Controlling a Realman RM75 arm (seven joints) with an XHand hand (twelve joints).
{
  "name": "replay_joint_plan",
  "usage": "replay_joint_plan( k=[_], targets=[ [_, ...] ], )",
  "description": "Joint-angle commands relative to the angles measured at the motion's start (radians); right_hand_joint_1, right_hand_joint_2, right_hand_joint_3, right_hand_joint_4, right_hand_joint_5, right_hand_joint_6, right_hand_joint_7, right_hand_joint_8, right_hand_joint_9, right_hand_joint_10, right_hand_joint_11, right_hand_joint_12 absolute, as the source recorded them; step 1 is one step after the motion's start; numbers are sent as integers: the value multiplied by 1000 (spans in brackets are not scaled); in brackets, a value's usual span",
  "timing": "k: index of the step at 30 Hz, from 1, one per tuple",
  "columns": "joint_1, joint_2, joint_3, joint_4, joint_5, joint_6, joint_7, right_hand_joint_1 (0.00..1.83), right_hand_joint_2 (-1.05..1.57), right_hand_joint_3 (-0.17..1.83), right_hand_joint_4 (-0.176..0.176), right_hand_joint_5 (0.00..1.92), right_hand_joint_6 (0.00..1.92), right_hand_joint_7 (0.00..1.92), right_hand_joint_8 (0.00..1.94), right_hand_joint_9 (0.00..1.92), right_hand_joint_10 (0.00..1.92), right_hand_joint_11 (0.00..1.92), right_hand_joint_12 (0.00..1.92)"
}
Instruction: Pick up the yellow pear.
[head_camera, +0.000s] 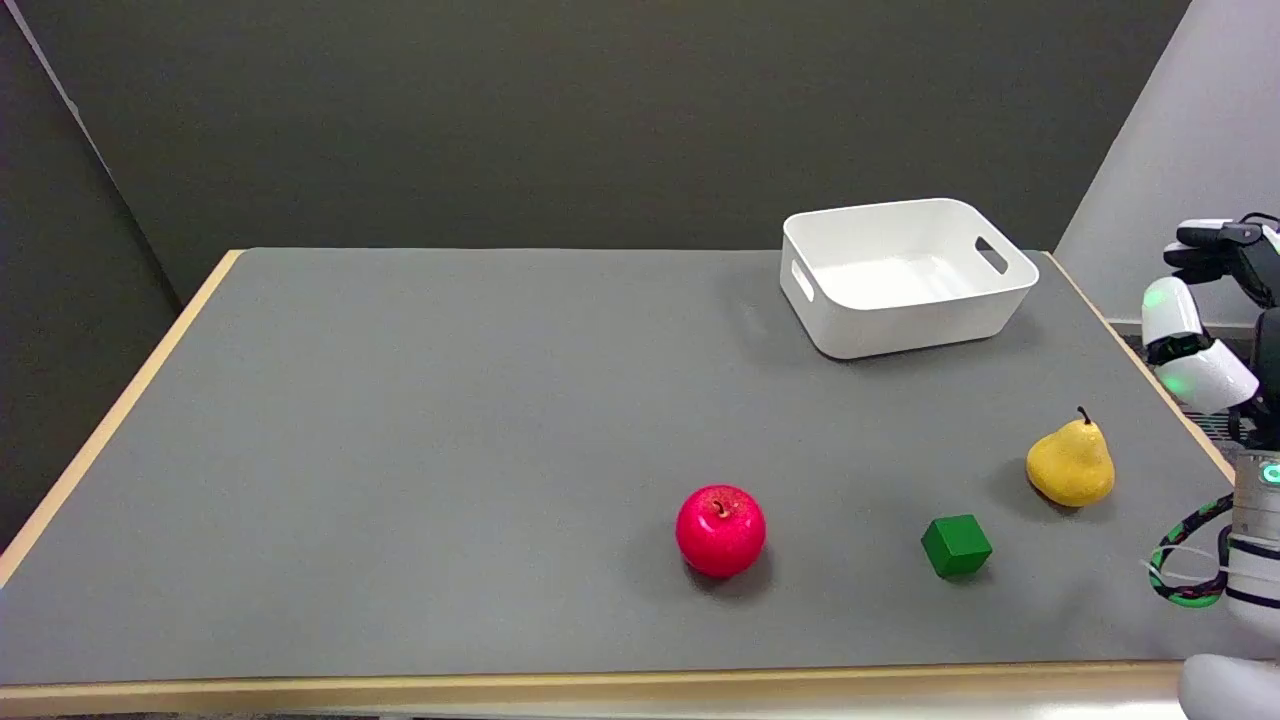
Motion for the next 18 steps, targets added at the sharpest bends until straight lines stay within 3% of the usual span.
replay_joint_plan(
  k=[1,2,3,4,18],
  targets=[
    [-44,-4,5,15,2,14,-10,456,805,827,-54,436,892,631,871,551,1239,215,1416],
    [-126,-29,-53,191,161,139,66,456,805,827,-54,436,892,631,871,551,1239,216,1417],
    [-49,-6,-3,30,13,26,-2,456,805,827,-54,436,892,631,871,552,1239,216,1418],
    [-43,-4,0,15,-1,17,-9,456,805,827,-54,436,892,631,871,552,1239,216,1418],
    [-84,-7,-1,12,-1,54,-9,463,798,829,-51,436,890,631,871,552,1241,218,1421]
  ],
)
